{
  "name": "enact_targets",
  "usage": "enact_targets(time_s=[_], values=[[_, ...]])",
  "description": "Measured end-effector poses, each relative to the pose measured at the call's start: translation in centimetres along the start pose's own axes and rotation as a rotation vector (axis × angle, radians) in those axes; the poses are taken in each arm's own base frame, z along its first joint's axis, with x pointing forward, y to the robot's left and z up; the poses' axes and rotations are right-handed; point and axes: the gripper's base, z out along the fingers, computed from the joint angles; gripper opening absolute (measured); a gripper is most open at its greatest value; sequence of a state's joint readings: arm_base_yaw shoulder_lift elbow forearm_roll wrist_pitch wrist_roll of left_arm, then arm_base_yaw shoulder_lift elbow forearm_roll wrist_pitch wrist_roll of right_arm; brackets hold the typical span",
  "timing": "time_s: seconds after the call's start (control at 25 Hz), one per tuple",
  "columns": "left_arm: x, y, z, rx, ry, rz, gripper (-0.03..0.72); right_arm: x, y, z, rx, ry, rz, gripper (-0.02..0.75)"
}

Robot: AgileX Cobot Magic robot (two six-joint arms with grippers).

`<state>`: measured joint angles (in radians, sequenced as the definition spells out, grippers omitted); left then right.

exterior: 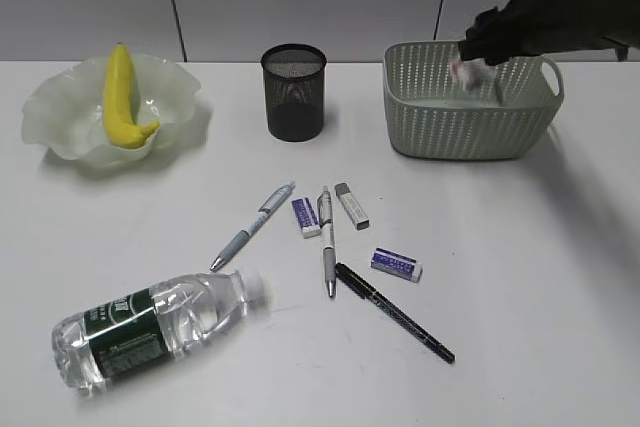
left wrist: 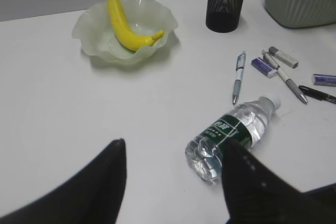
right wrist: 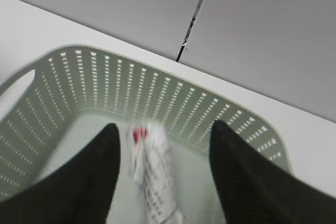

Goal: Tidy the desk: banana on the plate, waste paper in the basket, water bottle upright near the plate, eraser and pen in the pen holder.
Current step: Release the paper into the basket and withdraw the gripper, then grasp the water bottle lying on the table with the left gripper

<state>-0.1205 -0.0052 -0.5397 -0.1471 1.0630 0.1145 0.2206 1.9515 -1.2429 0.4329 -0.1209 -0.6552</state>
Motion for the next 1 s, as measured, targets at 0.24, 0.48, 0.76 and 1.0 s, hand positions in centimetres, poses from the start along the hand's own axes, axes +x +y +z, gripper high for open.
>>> enact_targets(time_s=[0.24,0.48,0.76,1.0], values=[[0.0,0.0,0.0,0.0,0.0,0.0,0.435,-0.8,0.1,-1.4,-0.051,0.036,0.01,0.544],[0.0,0.0,0.0,0.0,0.0,0.0,0.435,-3.9,0.2,-7.2,-0.194,0.099,-0.014,0.552],[0.0,0.0,0.0,0.0,0.0,0.0,0.435,-4.9,-0.1,-15.8,-0.263,0.289,0.082,0.552],[0.0,0.0,0.0,0.0,0.0,0.0,0.435,-2.5,-0.4,-23.9,-0.222,0.343,0.082,0.552]])
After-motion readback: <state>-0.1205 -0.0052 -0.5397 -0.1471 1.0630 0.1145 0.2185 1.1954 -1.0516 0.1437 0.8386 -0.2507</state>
